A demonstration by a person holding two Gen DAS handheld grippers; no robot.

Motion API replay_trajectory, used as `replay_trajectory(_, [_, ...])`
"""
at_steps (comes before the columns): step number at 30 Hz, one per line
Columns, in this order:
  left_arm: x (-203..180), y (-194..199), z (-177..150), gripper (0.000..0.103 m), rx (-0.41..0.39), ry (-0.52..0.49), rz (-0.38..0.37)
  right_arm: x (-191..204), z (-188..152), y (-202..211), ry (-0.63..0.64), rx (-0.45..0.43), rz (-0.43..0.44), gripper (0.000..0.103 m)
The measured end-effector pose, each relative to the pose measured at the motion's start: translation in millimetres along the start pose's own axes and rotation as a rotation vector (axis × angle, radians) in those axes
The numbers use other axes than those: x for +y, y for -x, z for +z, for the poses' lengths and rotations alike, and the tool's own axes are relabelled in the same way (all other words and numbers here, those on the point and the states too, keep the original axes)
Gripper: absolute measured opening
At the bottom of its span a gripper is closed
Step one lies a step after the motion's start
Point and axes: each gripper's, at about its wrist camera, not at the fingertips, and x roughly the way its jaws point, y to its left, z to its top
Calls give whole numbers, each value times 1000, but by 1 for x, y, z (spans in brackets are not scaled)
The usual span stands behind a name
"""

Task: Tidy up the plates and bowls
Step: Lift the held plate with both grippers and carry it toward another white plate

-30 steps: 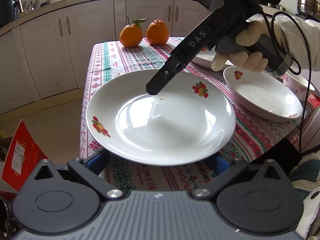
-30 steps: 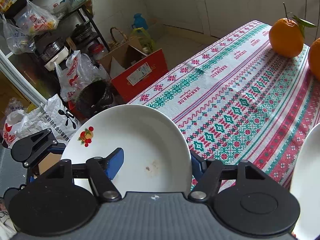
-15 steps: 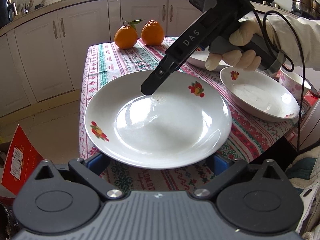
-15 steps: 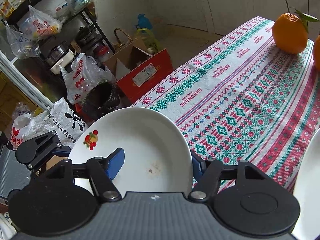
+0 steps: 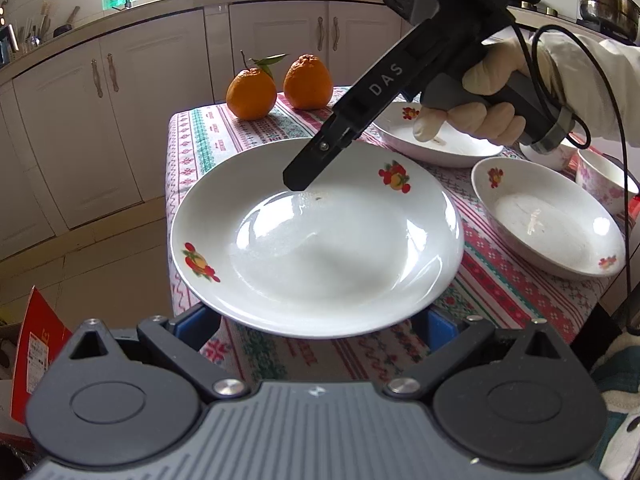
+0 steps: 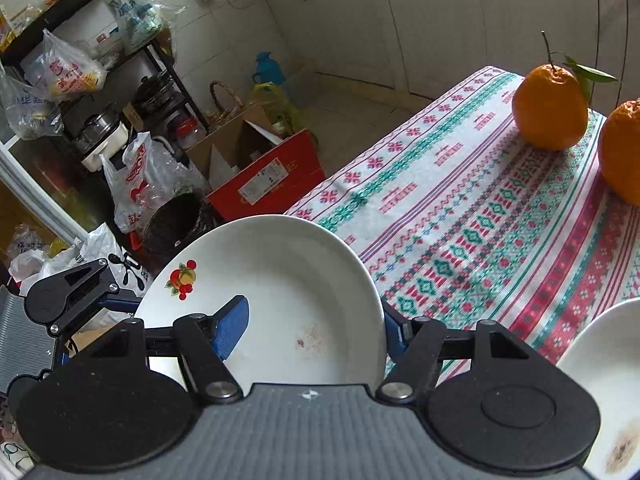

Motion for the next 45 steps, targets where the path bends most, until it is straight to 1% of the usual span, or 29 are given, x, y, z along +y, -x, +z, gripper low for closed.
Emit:
replay_trajectory(8, [14, -22, 12, 101, 12, -7, -12, -21, 13, -11, -27, -17, -26, 73])
replay_trajectory(13, [18, -30, 17, 101, 17, -25, -7, -29, 17, -16, -32, -24, -40, 74])
replay_trajectory(32, [19, -33, 21, 101, 22, -39, -9, -37, 20, -23, -42, -27, -69, 74])
replay_trajectory(39, [19, -34, 21, 101, 21, -37, -13, -36, 20, -22, -35, -27, -70, 76])
replay_trajectory(45, [19, -35, 22, 101, 19, -39, -18, -33, 20, -24, -16, -20, -75, 84])
